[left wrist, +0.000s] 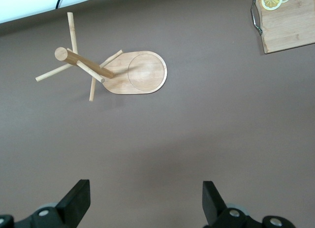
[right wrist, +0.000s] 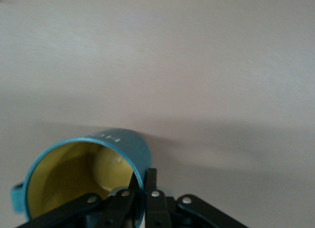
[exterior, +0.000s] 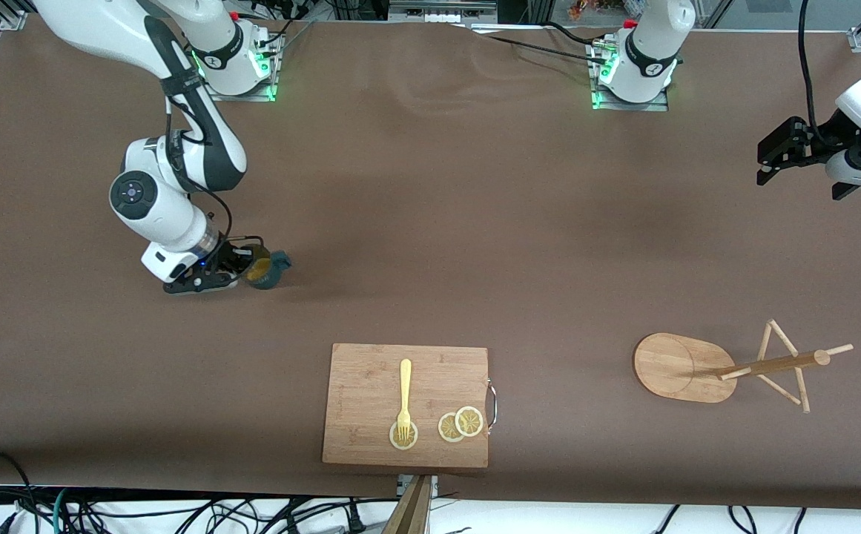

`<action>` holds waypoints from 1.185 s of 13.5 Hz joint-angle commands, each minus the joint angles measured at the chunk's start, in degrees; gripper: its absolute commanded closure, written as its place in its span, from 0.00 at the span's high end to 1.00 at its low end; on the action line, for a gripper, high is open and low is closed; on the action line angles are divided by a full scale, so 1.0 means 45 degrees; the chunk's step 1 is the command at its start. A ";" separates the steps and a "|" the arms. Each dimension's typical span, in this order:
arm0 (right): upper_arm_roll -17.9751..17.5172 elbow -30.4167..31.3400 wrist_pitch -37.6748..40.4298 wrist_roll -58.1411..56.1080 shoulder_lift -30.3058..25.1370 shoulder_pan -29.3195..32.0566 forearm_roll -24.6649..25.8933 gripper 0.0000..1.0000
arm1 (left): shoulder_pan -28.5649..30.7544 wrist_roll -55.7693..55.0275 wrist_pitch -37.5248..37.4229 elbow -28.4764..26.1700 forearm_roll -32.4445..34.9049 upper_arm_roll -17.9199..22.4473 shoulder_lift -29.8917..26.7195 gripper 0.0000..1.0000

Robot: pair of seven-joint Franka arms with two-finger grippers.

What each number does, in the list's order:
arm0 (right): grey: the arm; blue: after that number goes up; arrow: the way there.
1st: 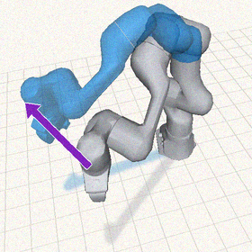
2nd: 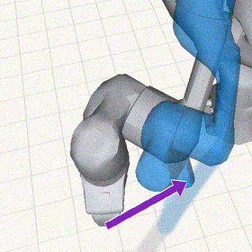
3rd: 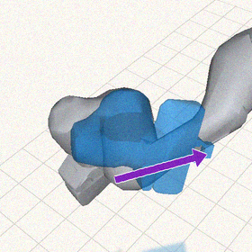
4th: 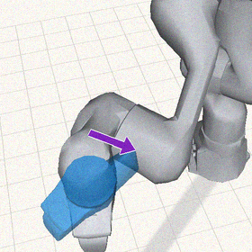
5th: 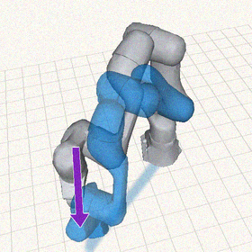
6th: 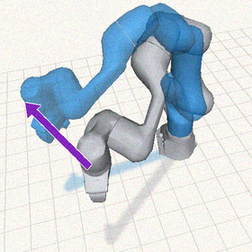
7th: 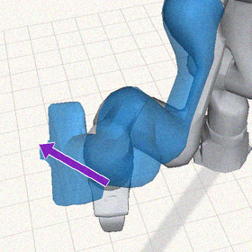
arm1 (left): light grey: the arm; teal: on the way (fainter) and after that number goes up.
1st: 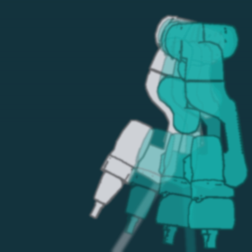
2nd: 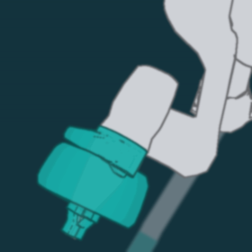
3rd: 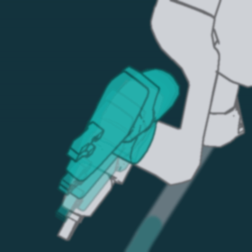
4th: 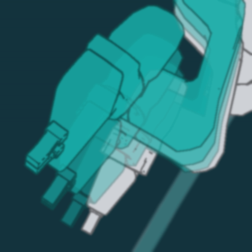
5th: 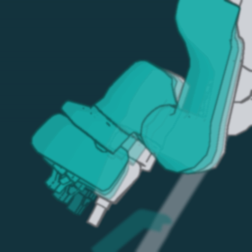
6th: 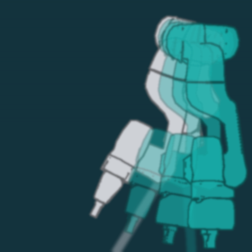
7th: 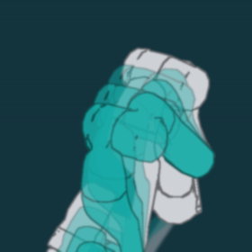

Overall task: Pass cup and hang on rack
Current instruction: 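Grasp the teal mug rim with the right gripper and lift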

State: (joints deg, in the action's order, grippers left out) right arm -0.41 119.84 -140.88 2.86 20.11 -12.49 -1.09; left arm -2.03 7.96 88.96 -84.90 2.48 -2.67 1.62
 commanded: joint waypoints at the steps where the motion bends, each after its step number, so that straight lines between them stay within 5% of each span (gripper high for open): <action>1: 0.0034 -0.1743 0.1595 0.1427 0.0120 -0.1457 0.0028 0.00 | -0.0077 -0.0090 -0.0199 0.0488 0.0308 -0.0012 0.0225 1.00; 6: 0.0034 -0.5317 0.2713 0.5566 0.2050 -0.4309 0.0008 0.00 | -0.0077 -0.0090 -0.0199 0.0488 0.0308 -0.0012 0.0225 1.00; 11: 0.0073 -0.9399 0.2537 1.0549 0.5234 -0.7279 0.0164 0.00 | -0.0077 -0.0090 -0.0199 0.0488 0.0308 -0.0012 0.0225 1.00; 16: 0.0209 -0.9854 0.1639 1.2235 0.6136 -0.8845 0.0592 0.00 | -0.0077 -0.0070 -0.0199 0.0488 0.0327 -0.0012 0.0244 1.00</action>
State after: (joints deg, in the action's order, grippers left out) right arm -0.35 77.75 -133.43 55.65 46.42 -51.08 -0.25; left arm -2.04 7.96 88.96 -84.84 2.48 -2.71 1.73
